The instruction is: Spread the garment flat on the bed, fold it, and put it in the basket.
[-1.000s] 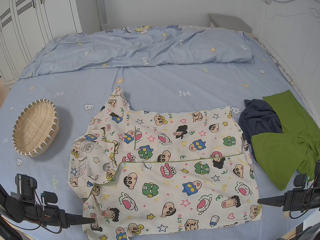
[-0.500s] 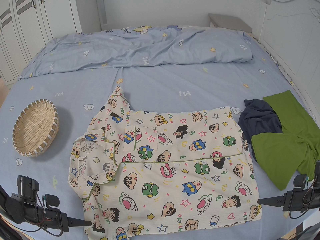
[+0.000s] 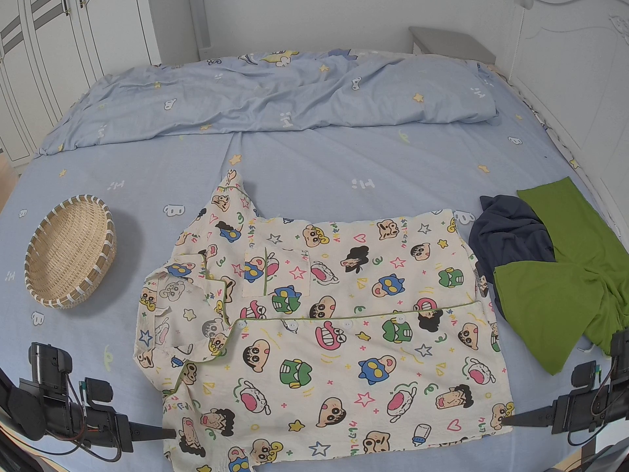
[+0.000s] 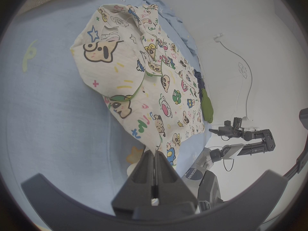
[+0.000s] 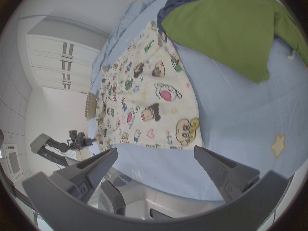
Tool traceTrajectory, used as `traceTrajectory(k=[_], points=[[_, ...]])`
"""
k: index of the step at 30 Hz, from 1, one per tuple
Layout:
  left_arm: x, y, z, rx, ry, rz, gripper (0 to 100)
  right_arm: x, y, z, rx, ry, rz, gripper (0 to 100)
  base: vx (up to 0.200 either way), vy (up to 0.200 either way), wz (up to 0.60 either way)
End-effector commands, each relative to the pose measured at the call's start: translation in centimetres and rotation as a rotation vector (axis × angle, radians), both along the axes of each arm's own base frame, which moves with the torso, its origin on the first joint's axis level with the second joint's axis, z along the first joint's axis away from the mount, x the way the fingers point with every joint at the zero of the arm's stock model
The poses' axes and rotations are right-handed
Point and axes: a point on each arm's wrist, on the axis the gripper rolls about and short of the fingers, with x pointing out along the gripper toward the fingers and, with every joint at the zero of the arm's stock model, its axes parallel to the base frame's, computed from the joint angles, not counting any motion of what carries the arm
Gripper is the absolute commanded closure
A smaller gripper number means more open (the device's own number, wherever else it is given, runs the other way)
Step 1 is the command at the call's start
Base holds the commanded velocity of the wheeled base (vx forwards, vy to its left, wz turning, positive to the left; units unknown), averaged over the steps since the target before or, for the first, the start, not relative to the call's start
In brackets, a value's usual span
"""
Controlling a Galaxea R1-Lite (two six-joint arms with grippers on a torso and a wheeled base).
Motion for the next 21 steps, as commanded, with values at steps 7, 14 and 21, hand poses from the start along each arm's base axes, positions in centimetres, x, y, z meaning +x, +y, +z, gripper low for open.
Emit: traceTrajectory(k=[7, 14, 21], points=[[-0.1, 0.4, 0.1, 0.008, -0.032, 0.036, 100, -1.7, -0.2, -1.9, -0.059, 0.126, 0.085, 0, 0.000, 0.000, 0.00], [-0.2, 0.4, 0.2, 0.009, -0.035, 0.036, 100, 0.2, -1.0, -3.3, -0.074, 0.164, 0.090, 0, 0.000, 0.000, 0.00], [-0.2, 0.4, 0.2, 0.008, -0.034, 0.033, 100, 2.3, -1.4, -4.5, -0.080, 0.136, 0.089, 0, 0.000, 0.000, 0.00]])
